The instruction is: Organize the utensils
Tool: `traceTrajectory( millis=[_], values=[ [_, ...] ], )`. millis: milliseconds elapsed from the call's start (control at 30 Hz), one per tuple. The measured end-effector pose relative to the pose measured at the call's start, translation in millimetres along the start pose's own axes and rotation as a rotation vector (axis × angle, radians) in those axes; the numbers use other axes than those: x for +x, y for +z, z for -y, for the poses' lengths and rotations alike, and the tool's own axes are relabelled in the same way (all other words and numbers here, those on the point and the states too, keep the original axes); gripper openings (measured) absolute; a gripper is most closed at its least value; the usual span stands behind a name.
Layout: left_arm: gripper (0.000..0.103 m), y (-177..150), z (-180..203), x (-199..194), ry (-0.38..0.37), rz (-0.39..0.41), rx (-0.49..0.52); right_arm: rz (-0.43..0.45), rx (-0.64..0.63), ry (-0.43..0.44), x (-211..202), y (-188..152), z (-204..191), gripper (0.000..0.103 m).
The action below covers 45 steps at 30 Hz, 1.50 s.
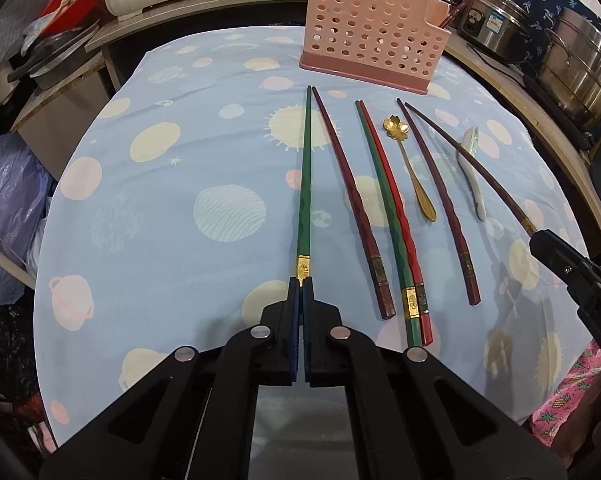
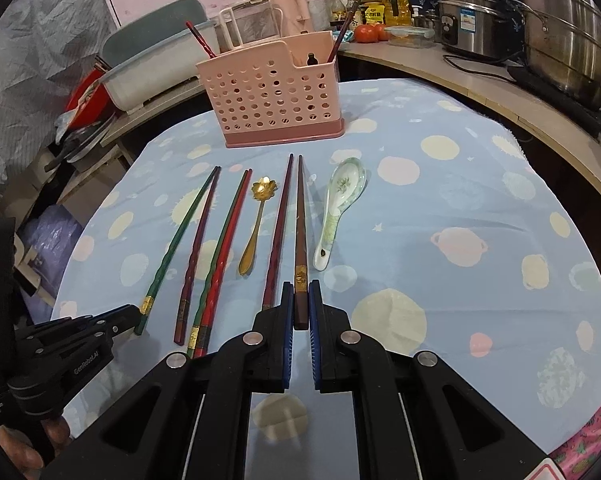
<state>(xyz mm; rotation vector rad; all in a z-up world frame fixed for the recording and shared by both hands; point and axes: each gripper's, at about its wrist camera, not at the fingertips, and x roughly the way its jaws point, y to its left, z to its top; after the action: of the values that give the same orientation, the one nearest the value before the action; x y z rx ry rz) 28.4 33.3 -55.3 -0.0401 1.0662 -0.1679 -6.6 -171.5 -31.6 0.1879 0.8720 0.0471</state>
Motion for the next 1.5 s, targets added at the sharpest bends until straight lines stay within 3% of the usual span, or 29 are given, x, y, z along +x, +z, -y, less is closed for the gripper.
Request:
traceTrajectory(
  millis=[300,367,433,667,700,733,933,1200,1500],
  values=[
    [0.002,0,-6,-10,-0.062,0.02,-0.039,0.003,0.011,0.005,-4,-2,2,0.007],
    [0.01,1,-4,-7,-0.06,0.022,-0.036,0.001,0.014,0.005,-4,-2,2,0.007],
    [0.024,1,-1,0,-0.047,0.016,-0.023,0.0,0.011,0.006,-3,-2,2,0.007],
    [0.022,2,1,14,-0.025,0.011,-0.008,-0.01,0.014,0.006,-1,-4,2,0.007],
    [0.01,2,1,15,-0.027,0.01,-0.004,-0.011,0.014,0.007,-1,-4,2,0.007],
    [0.007,2,1,15,-0.037,0.004,0.001,-0.01,0.014,0.007,-1,-4,1,0.007],
    [0.007,1,0,1,-0.062,0.015,0.0,0.008,0.01,0.017,-10,-1,0,0.007],
    [0.007,27,-3,-59,-0.081,0.146,-0.006,0.106,0.027,0.048,-49,26,0,0.007],
    [0.007,92,3,-118,-0.09,0.343,0.013,0.252,0.021,0.059,-85,87,-1,0.007]
  ],
)
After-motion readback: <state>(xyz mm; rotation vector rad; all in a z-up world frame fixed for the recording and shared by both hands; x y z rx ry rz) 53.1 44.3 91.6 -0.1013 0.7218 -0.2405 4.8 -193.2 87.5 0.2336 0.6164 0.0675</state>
